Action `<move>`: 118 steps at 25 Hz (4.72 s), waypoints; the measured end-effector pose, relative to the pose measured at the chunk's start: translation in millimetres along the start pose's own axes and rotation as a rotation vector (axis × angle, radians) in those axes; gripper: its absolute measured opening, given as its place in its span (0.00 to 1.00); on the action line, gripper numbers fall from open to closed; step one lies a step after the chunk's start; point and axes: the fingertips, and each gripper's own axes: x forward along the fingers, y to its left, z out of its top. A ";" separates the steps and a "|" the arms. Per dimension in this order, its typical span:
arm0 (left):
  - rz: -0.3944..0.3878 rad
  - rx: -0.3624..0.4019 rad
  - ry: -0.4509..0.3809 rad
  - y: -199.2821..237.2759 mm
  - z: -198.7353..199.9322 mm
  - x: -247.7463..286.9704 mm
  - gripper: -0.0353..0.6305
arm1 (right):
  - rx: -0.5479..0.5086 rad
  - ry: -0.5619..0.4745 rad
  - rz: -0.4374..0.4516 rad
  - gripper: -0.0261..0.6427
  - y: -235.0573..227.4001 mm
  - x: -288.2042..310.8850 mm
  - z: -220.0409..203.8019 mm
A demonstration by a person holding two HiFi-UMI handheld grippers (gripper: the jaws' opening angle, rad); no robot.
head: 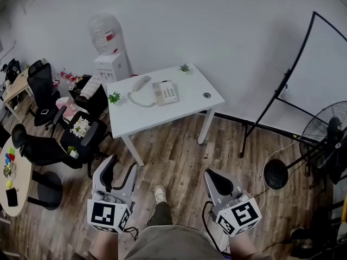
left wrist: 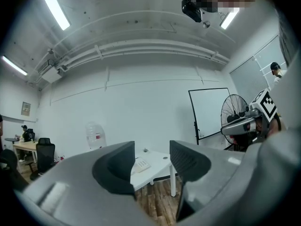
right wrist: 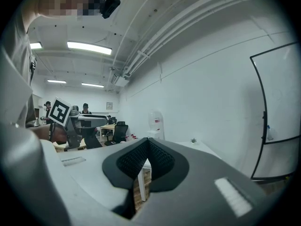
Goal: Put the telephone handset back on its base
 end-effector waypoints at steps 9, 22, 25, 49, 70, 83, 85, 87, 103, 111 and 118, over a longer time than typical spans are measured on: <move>-0.021 -0.023 0.042 51.0 -21.2 86.2 0.40 | -0.001 0.051 0.017 0.08 -35.5 93.2 2.6; -0.062 -0.018 0.072 175.6 -37.0 239.2 0.40 | 0.003 0.102 0.030 0.08 -71.0 277.3 23.6; -0.069 -0.012 0.069 193.7 -40.7 266.3 0.40 | 0.008 0.088 0.050 0.08 -73.7 302.5 26.7; 0.000 -0.047 0.207 230.2 -82.9 454.0 0.40 | 0.040 0.146 0.165 0.08 -226.6 492.0 16.4; 0.245 -0.077 0.257 256.8 -78.9 575.2 0.40 | 0.075 0.182 0.415 0.08 -340.4 628.3 26.7; 0.199 -0.023 0.290 300.9 -89.7 588.6 0.40 | 0.090 0.218 0.370 0.08 -331.0 647.5 19.4; 0.178 0.007 0.305 311.3 -95.2 597.7 0.40 | 0.092 0.223 0.370 0.08 -327.8 652.4 17.4; 0.137 0.012 0.327 319.9 -105.5 610.7 0.40 | 0.069 0.227 0.378 0.08 -324.1 657.9 15.6; -0.080 0.069 0.534 373.0 -243.1 721.5 0.45 | 0.100 0.362 0.359 0.08 -315.3 701.3 -43.2; -0.165 0.082 0.753 374.1 -351.4 761.8 0.47 | 0.146 0.448 0.359 0.08 -310.5 714.2 -86.2; -0.197 0.104 0.916 375.8 -426.6 779.5 0.49 | 0.165 0.488 0.351 0.08 -315.2 724.0 -109.4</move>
